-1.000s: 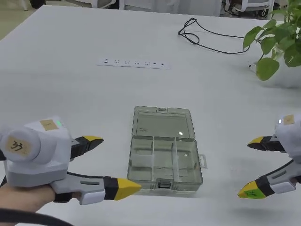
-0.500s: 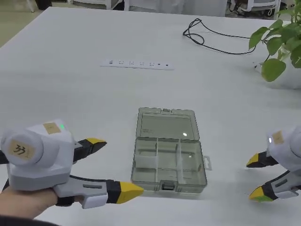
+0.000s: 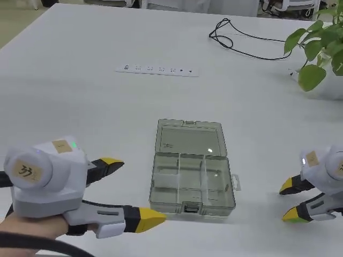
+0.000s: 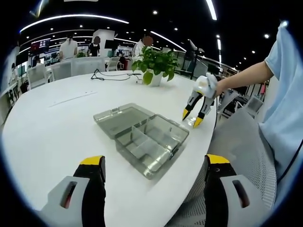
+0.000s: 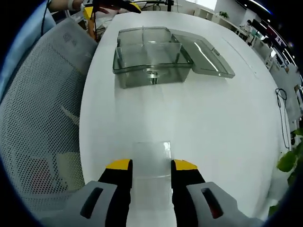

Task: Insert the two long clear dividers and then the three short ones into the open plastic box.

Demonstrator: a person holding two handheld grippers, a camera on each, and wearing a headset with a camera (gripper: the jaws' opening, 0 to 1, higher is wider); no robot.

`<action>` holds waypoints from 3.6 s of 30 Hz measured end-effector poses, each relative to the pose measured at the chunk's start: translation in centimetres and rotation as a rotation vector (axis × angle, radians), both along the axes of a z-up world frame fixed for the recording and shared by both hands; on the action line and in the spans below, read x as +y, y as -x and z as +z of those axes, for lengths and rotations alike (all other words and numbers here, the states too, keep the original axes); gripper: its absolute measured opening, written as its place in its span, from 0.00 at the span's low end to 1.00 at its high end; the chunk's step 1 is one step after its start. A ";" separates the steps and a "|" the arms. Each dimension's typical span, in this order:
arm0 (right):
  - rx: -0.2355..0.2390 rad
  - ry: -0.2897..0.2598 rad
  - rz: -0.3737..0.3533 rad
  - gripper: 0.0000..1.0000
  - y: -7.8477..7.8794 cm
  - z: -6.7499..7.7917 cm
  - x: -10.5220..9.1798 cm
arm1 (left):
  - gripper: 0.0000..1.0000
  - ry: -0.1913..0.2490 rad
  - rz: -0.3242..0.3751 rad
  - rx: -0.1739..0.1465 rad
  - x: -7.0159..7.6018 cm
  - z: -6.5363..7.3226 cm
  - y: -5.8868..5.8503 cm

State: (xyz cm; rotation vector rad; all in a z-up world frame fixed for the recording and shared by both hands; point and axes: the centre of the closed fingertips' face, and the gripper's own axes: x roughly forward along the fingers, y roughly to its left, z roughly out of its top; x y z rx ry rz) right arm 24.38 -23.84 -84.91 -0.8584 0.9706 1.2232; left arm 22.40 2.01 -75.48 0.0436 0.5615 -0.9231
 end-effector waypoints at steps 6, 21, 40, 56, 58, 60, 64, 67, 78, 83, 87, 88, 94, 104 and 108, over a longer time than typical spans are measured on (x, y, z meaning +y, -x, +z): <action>-0.011 0.014 0.001 0.32 0.1 0.0 0.1 | 0.85 0.017 -0.013 0.006 -0.6 0.0 0.2; -0.151 -0.131 -0.011 0.32 -0.3 4.7 4.8 | 0.85 0.091 0.056 0.032 -0.6 0.2 -0.5; -0.417 -0.186 0.091 0.32 -1.1 10.9 14.1 | 0.48 0.290 0.105 0.273 -5.2 1.8 -2.4; -0.487 -0.137 0.184 0.32 -0.4 11.5 17.3 | 0.09 0.382 0.110 0.402 -7.9 1.7 -2.2; -0.491 -0.140 0.185 0.32 -0.3 11.6 17.4 | 0.04 0.391 0.108 0.405 -8.0 1.9 -2.1; -0.489 -0.139 0.189 0.32 -0.2 11.6 17.4 | 0.00 0.414 0.094 0.420 -8.3 2.2 -1.8; -0.498 -0.135 0.202 0.32 0.0 11.7 17.3 | 0.00 0.424 0.089 0.418 -8.6 2.4 -1.6; -0.501 -0.143 0.214 0.32 0.0 11.9 17.3 | 0.00 0.453 0.098 0.434 -8.5 2.5 -1.7; -0.128 -0.372 0.108 0.24 -0.4 16.4 16.7 | 0.00 0.334 -0.105 0.254 -7.5 2.8 -0.1; 0.039 -0.376 0.164 0.18 0.0 16.2 16.6 | 0.00 0.315 -0.187 0.180 -7.4 3.2 1.1; 0.144 -0.315 0.212 0.15 1.3 15.4 16.5 | 0.00 0.296 -0.233 0.116 -7.5 3.5 1.7; 0.150 -0.289 0.216 0.15 1.2 15.0 16.5 | 0.00 0.286 -0.253 0.097 -7.5 3.6 1.9; 0.210 -0.254 0.265 0.13 2.7 14.4 17.4 | 0.00 0.240 -0.299 0.048 -7.6 3.4 2.6; 0.254 -0.230 0.301 0.05 4.2 14.2 18.1 | 0.00 0.256 -0.315 0.008 -7.7 4.0 2.8; 0.264 -0.213 0.326 0.04 5.0 14.2 18.2 | 0.00 0.254 -0.319 0.006 -7.8 4.0 2.8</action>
